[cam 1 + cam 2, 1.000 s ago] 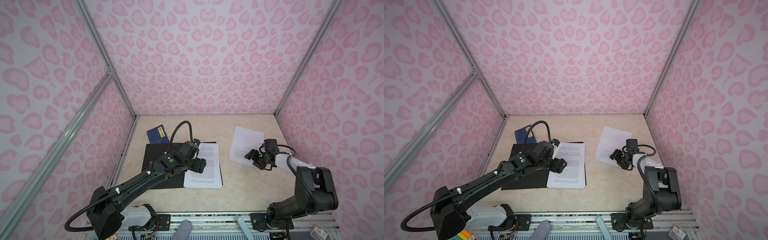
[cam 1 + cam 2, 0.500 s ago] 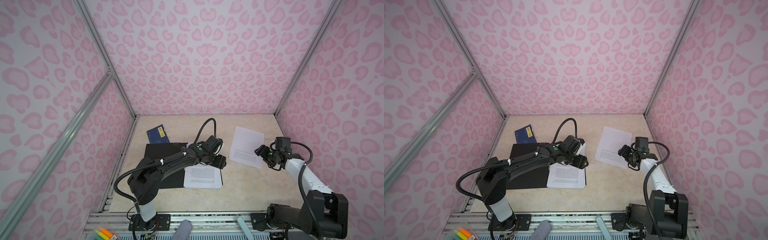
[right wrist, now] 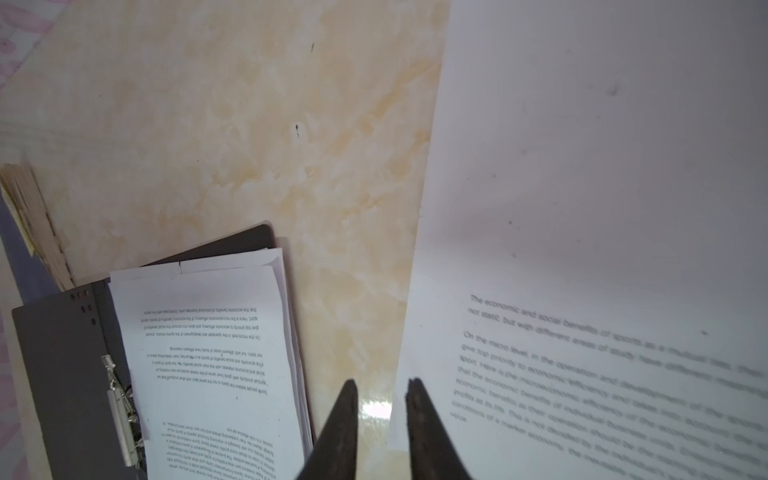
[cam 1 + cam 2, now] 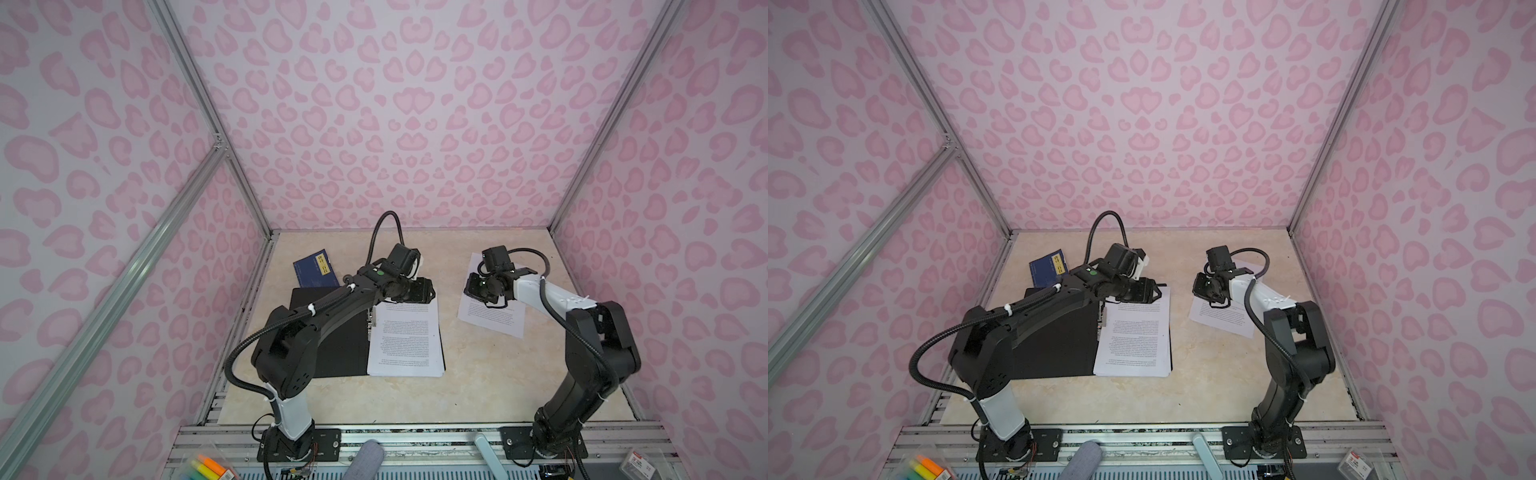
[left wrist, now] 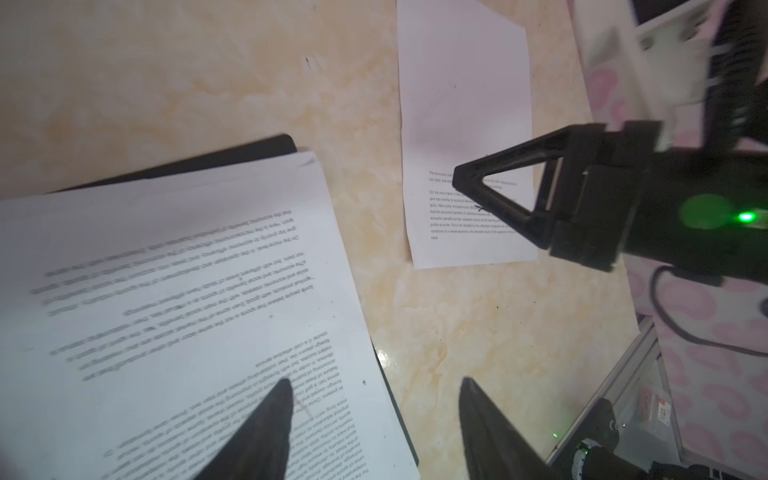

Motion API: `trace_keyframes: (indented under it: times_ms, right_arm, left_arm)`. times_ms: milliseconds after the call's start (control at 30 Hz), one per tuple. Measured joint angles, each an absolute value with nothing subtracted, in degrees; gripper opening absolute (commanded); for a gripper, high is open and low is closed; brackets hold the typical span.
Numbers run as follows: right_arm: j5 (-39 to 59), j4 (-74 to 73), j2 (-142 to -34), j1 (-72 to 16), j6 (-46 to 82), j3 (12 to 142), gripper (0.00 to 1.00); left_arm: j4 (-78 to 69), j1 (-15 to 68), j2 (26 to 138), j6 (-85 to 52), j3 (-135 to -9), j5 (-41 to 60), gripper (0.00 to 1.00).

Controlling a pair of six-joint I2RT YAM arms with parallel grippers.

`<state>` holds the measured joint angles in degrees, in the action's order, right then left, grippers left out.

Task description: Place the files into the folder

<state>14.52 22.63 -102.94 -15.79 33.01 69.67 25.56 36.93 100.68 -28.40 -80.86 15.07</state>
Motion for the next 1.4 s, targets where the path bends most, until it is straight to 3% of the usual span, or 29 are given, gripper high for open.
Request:
trace_keyframes:
  times_ms: [333, 1167, 1400]
  right_arm:
    - [9.0, 28.4, -115.3, -23.7, 32.5, 81.4, 0.13]
    - [7.5, 32.6, -124.0, -27.4, 34.4, 93.5, 0.14]
    - [6.3, 32.5, -117.5, -24.6, 34.9, 88.3, 0.38]
  left_arm:
    - [26.6, 28.0, 87.4, -27.9, -70.0, 13.6, 0.65]
    - [27.1, 23.6, 82.6, -26.7, -63.9, 13.7, 0.65]
    - [27.1, 23.6, 82.4, -26.4, -63.2, 15.0, 0.66]
